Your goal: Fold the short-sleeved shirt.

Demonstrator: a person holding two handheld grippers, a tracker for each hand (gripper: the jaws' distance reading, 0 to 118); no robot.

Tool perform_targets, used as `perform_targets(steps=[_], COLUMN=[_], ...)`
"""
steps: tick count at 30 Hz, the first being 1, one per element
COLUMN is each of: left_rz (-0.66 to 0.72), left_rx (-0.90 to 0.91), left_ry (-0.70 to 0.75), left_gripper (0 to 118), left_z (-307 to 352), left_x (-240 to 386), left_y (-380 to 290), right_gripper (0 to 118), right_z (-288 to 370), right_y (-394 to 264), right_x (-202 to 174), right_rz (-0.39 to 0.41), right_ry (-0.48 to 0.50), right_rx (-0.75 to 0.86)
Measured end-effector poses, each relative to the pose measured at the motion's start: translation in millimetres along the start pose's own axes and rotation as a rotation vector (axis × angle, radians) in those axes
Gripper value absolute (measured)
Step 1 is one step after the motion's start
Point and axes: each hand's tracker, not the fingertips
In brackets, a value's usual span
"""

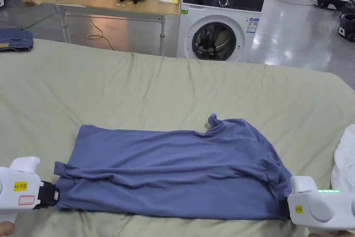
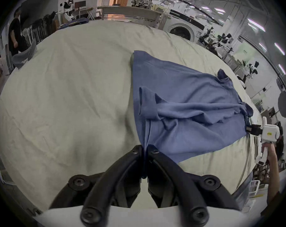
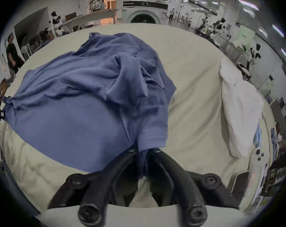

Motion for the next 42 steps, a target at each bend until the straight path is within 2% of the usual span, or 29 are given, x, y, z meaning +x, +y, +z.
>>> perform_targets(steps=[2, 5, 11, 15, 21, 27, 34, 35, 42], left_rz=[-0.001, 0.010, -0.012, -0.012, -0.017, 0.024, 0.036, 0.027, 0.022], left_rx=[0.001, 0.020, 0.115, 0.201, 0.180, 0.059, -0.052, -0.042, -0.044], left_ry=[0.002, -0.008, -0.031, -0.038, -0.013, 0.021, 0.075, 0.080, 0.086], left_gripper=[0, 0, 0, 0, 0, 0, 0, 0, 0], left_z=[0, 7, 34, 72, 86, 62, 12, 14, 28], left_x=[0, 0, 1, 4, -22, -49, -56, -45, -29], left_y=[0, 2, 17, 21, 2, -55, -107, -112, -105], right_gripper=[5, 4, 4, 4, 4, 4, 4, 4, 10], right_z=[9, 26, 82, 121, 155, 144, 90, 85, 86], right_y=[-2, -1, 18, 23, -8, -66, -117, -119, -115], right_x=[-3, -2, 2, 0, -8, -26, -25, -23, -24], right_rz=[0.000, -0.046, -0.024, 0.031, 0.056, 0.100, 0.025, -0.005, -0.028], right_ry=[0.002, 0.003, 0.008, -0.014, 0.011, 0.014, -0.013, -0.009, -0.031], right_rx=[-0.007, 0.009, 0.064, 0.124, 0.110, -0.013, -0.084, -0.097, -0.071])
